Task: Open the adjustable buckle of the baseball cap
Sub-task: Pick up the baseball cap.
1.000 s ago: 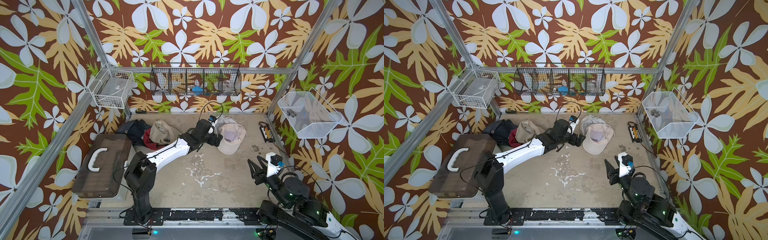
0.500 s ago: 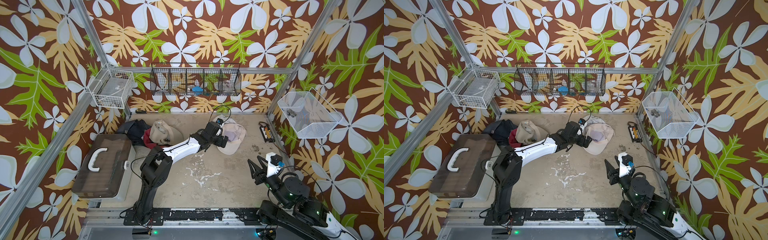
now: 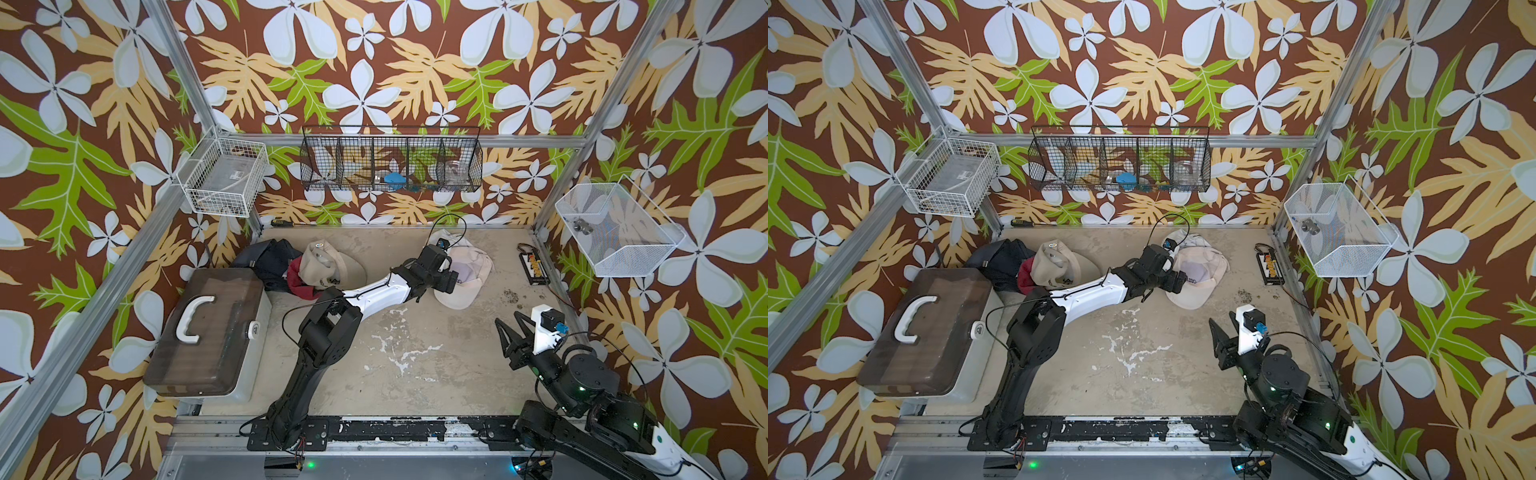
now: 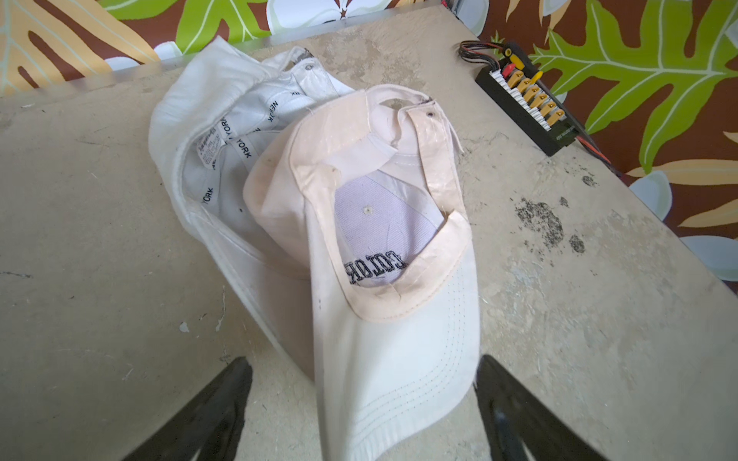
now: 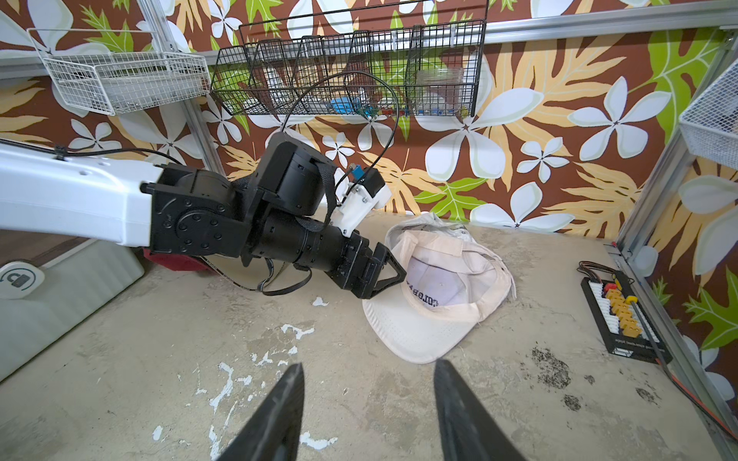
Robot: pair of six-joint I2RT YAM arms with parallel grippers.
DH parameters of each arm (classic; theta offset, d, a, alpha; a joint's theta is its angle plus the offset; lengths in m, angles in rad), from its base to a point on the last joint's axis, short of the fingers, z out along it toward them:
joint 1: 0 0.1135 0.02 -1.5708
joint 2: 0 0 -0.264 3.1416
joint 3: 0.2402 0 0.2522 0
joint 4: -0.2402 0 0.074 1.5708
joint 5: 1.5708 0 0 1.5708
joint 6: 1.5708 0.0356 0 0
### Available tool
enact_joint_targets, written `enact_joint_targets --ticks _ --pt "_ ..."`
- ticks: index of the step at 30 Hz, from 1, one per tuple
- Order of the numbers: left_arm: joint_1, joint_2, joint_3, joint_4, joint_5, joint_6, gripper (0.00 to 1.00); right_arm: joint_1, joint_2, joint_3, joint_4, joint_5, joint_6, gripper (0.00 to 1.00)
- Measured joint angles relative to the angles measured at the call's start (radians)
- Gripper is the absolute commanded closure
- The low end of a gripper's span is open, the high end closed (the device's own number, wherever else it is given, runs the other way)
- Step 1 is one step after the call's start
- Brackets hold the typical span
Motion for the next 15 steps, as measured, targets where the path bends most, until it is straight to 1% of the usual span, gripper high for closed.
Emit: enact_joint_targets --ticks 2,4,6,10,15 --pt "0.000 0.018 0.013 -0.001 -0.003 0.000 0.18 0.000 -0.002 0.000 0.000 0.000 0.000 0.46" --pt "0.000 0.034 0.022 -0.004 -0.006 0.000 0.24 0.000 -0.004 0.000 0.000 0.000 0.000 0.46" --pt "0.000 0.045 0.028 -0.004 -0.006 0.000 0.35 0.000 -0.006 0.000 0.000 0.000 0.000 0.46" --pt "0.000 0.056 0.032 -0.005 -0.006 -0.001 0.65 0.000 -0.011 -0.004 -0.001 0.000 0.000 0.46" --pt "0.000 0.057 0.036 -0.006 -0.006 -0.001 0.87 0.000 -0.012 -0.004 -0.001 0.000 0.000 0.46"
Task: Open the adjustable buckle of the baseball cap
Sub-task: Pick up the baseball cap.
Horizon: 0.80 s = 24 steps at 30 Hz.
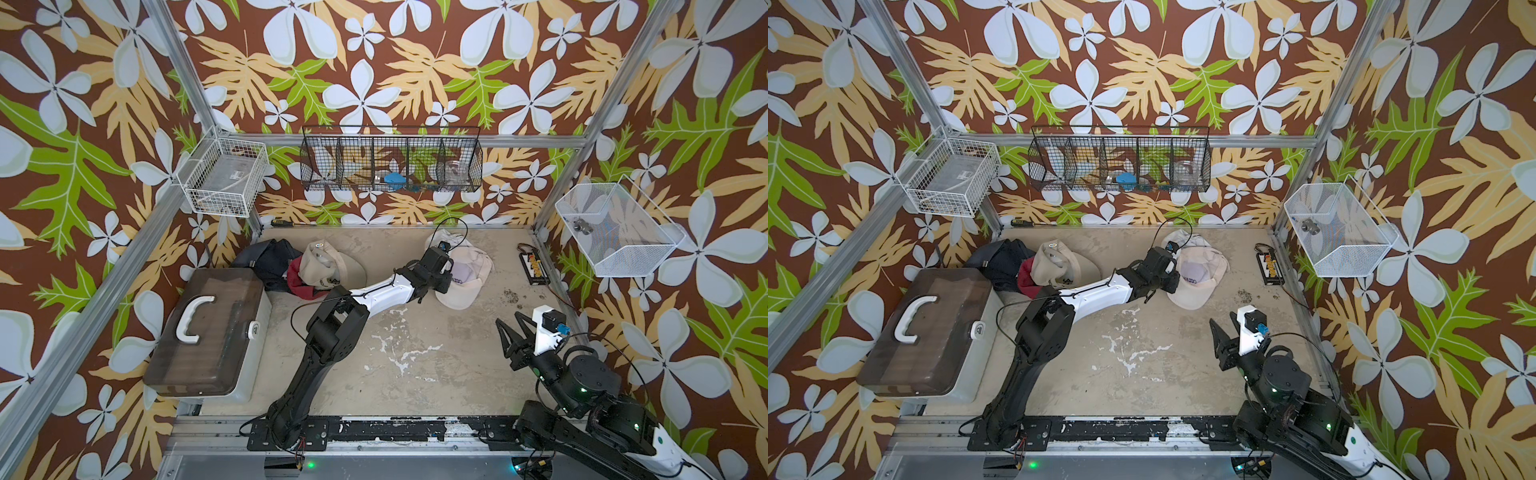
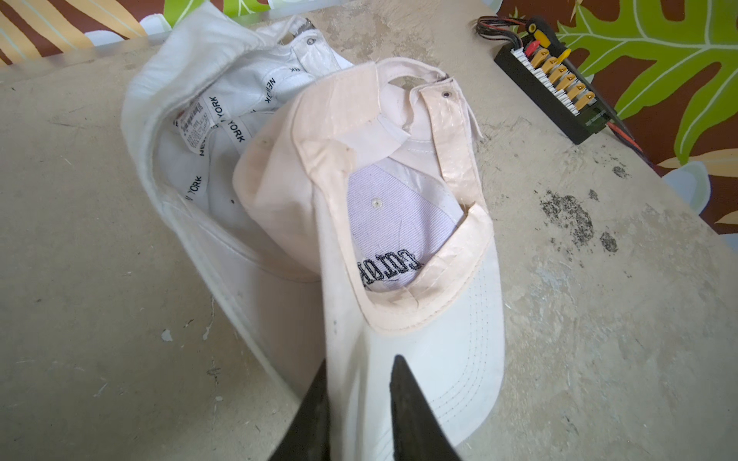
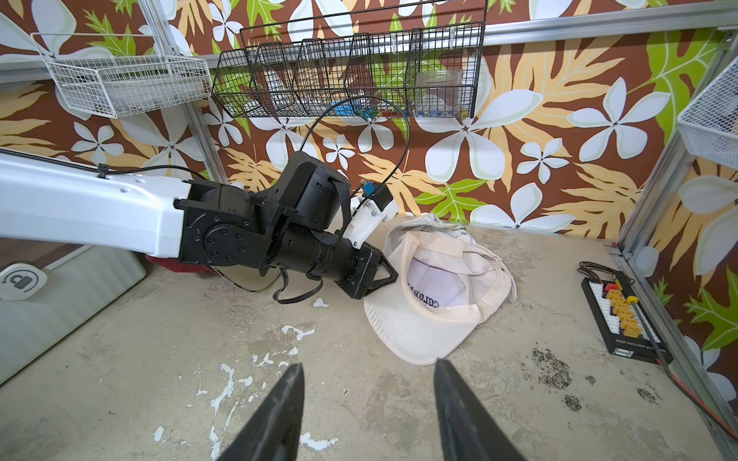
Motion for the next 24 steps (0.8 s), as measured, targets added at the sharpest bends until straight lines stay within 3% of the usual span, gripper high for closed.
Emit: enact_joint_targets --ticks 5,16,24 --pt "-0.001 -0.004 0.004 -0.005 0.009 -0.002 1.00 0.000 0.000 0.000 0.000 0.000 0.000 0.46" --pt "-0.002 -0.108 -0.034 -0.029 0.015 0.005 1.00 0.000 0.003 0.000 0.000 0.001 0.000 0.46" --pt "-0.002 -0.266 -0.158 -0.026 0.011 0.027 1.00 0.000 0.003 0.000 0.000 0.013 0.000 0.46"
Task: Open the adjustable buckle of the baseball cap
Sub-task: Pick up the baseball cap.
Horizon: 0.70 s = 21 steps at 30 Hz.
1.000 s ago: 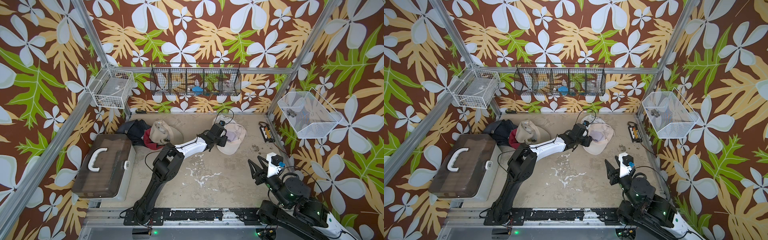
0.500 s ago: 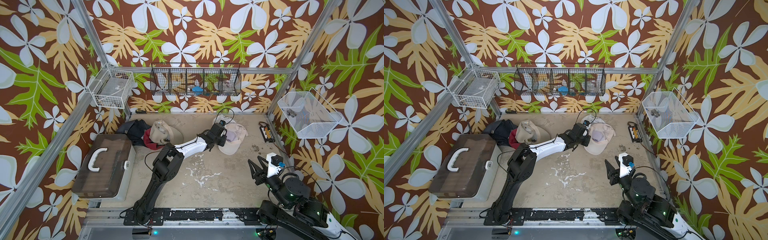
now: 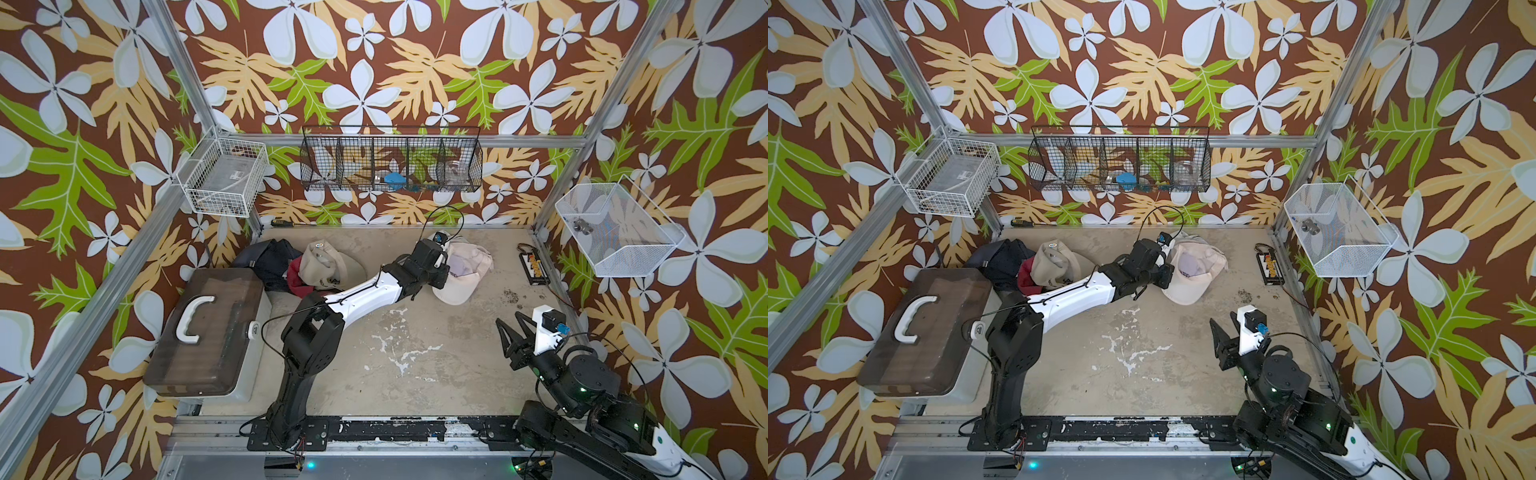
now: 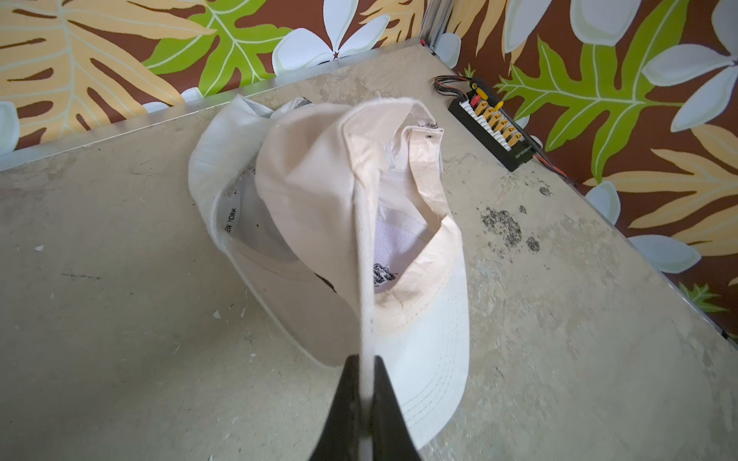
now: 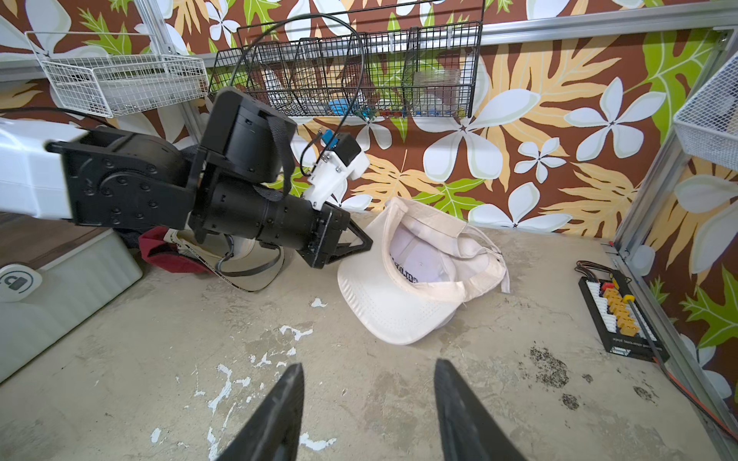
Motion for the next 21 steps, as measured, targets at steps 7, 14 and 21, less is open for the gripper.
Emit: enact_joint_targets --ticks 7,14,21 --pt "0.000 -0.162 -0.137 0.008 -0.026 0.011 1.00 0.000 0.000 0.000 0.000 0.014 0.002 0.46" --pt "0.000 -0.343 -0.277 0.017 -0.043 0.019 1.00 0.000 -0.002 0.000 -0.001 0.031 0.012 0.45" --pt "0.000 -0.506 -0.386 0.029 -0.065 0.019 1.00 0.000 -0.002 0.000 -0.002 0.033 0.016 0.45"
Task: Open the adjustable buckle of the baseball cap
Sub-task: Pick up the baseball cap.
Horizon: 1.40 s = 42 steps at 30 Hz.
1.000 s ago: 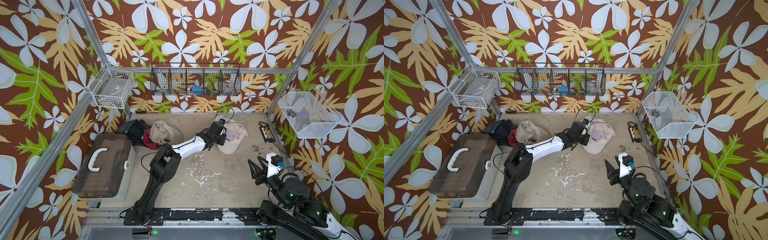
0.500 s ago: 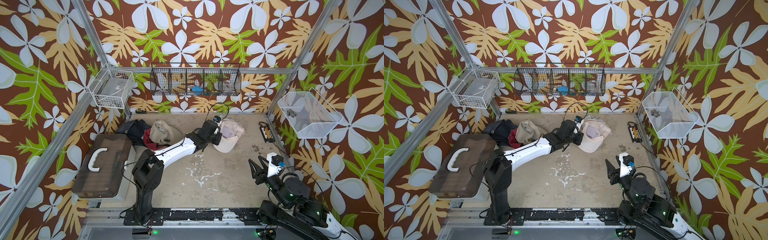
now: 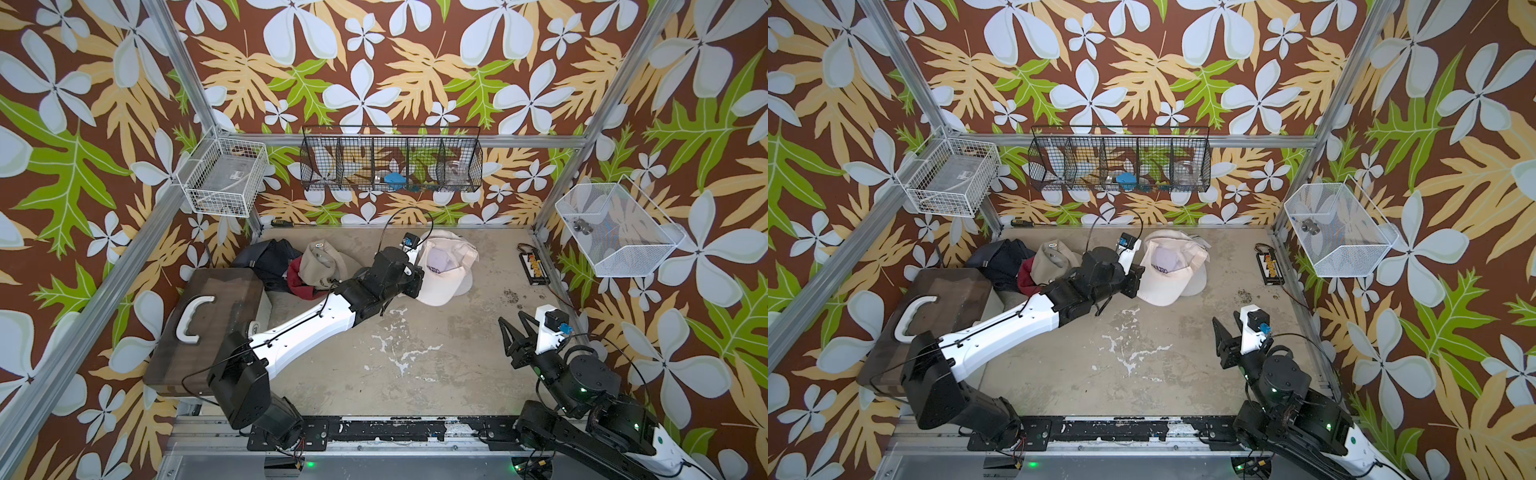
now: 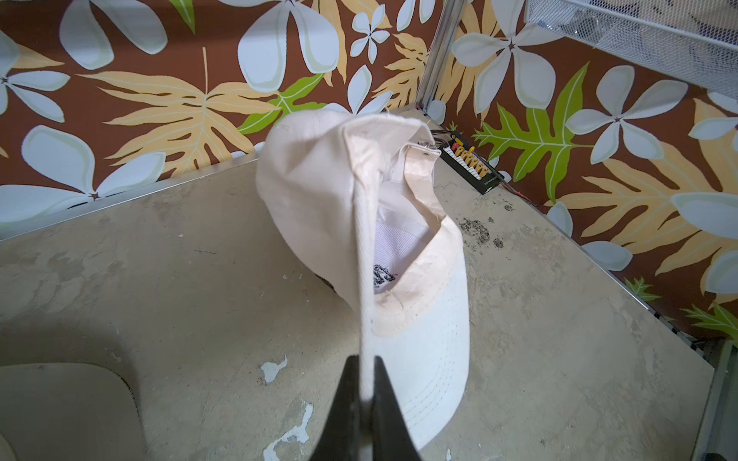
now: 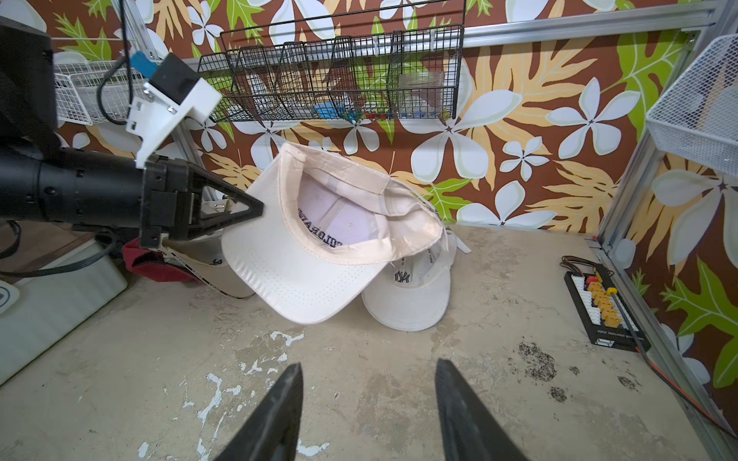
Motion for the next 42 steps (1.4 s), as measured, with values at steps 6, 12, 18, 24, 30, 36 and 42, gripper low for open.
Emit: enact_joint_targets --ticks 6,12,18,24,30,36,42 --pt "0.000 -0.125 -0.080 0.002 -0.020 0.000 1.00 0.000 0.017 0.000 0.000 0.000 0.000 0.41" --pt "0.000 -0.227 -0.127 0.000 -0.026 0.000 1.00 0.000 0.082 0.006 0.002 -0.007 -0.006 0.39" --pt "0.000 -0.313 -0.156 -0.021 -0.026 -0.005 1.00 0.000 0.169 0.018 0.049 -0.055 -0.016 0.38" --pt "0.000 -0.395 -0.193 -0.054 -0.029 -0.016 1.00 -0.001 0.226 0.014 0.158 -0.082 -0.008 0.36" --pt "0.000 -0.476 -0.230 -0.076 -0.029 -0.026 1.00 -0.155 0.319 0.026 0.249 -0.210 0.034 0.36" --pt "0.000 -0.546 -0.258 -0.091 -0.024 -0.050 1.00 -0.497 0.423 -0.016 0.378 -0.559 0.127 0.36" --pt "0.000 -0.600 -0.294 -0.115 -0.018 -0.072 1.00 -0.617 0.518 -0.052 0.531 -0.857 0.230 0.36"
